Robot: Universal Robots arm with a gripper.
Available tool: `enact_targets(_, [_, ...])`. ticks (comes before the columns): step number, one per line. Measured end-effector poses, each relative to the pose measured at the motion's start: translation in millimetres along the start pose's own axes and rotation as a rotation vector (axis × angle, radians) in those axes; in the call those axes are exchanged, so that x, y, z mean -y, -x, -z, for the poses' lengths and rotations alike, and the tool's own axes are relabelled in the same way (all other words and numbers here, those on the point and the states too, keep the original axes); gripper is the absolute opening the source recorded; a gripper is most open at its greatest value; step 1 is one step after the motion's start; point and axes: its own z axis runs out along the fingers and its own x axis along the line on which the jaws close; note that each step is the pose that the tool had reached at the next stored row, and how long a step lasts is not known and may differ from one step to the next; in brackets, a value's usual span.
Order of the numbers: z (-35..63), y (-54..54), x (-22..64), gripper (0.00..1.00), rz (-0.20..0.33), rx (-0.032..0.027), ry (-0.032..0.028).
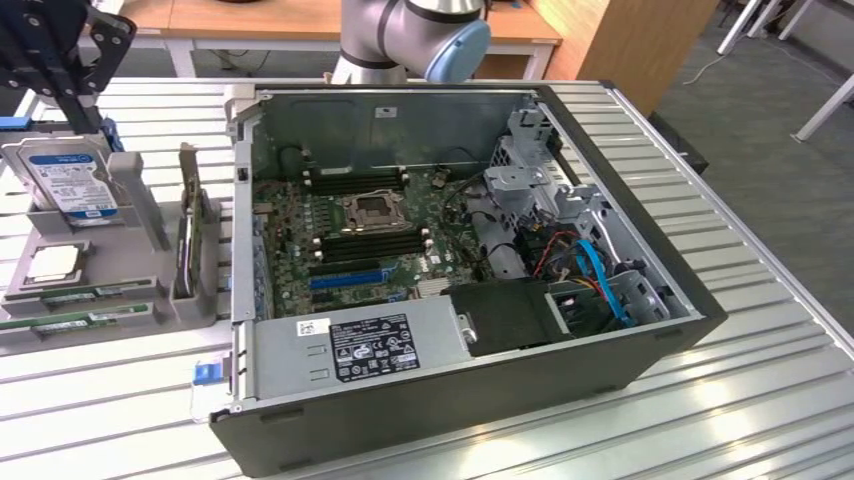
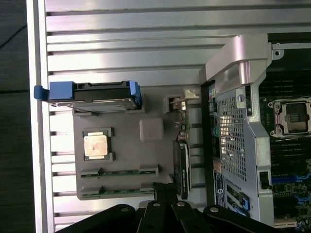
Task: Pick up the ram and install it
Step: 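Reach for the ram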
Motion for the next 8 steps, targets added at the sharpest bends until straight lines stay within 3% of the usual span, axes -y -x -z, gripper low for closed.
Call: enact_targets(8, [0.2, -10.9, 0.9, 0.10, 0.000, 0.0000, 0.0000])
